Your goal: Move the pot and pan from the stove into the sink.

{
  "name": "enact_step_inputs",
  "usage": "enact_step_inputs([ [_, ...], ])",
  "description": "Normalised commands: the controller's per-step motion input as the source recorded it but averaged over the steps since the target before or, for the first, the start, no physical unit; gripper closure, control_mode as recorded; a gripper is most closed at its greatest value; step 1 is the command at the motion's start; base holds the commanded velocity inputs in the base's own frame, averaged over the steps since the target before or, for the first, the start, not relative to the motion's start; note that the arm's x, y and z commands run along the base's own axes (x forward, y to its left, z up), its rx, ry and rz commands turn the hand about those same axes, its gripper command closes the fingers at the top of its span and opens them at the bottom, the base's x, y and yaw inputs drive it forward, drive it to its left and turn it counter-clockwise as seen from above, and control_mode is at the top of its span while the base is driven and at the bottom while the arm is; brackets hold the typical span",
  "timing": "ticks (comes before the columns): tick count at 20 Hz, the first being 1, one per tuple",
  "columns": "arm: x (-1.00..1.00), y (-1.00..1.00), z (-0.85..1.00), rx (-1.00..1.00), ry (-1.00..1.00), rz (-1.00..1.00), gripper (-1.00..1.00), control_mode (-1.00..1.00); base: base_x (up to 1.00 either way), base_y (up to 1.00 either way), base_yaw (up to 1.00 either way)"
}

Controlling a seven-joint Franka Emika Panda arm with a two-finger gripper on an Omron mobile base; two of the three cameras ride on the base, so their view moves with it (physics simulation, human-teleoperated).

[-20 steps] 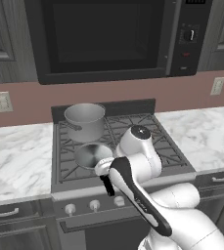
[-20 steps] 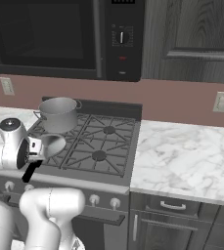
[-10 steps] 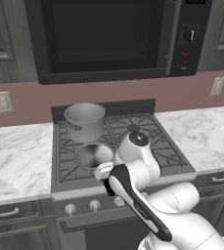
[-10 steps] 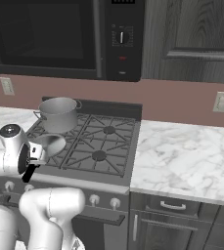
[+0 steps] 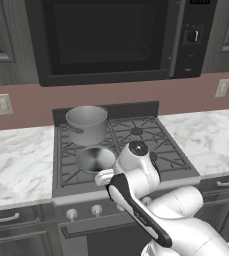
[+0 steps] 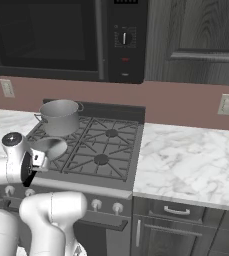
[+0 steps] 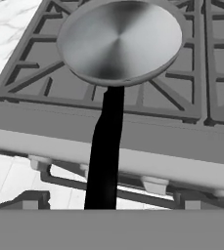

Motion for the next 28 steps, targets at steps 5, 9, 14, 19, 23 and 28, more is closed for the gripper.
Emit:
enact_step_inputs([
  [5,0.25,0.07,-0.23,0.00,0.00,-0.02,-1.00,-1.00,0.00,0.00,0.00],
  [9,0.27,0.14,-0.24,0.00,0.01,-0.02,-1.00,-1.00,0.00,0.00,0.00],
  [14,0.16,0.10,-0.24,-0.01,0.01,-0.01,-1.00,-1.00,0.00,0.00,0.00],
  [19,0.09,0.01,-0.24,-0.03,0.01,-0.01,-1.00,-1.00,0.00,0.00,0.00],
  [23,0.08,0.00,-0.20,-0.02,0.00,0.00,-1.00,-1.00,0.00,0.00,0.00],
  [28,0.06,0.00,-0.11,-0.01,0.00,0.00,1.00,-1.00,0.00,0.00,0.00],
])
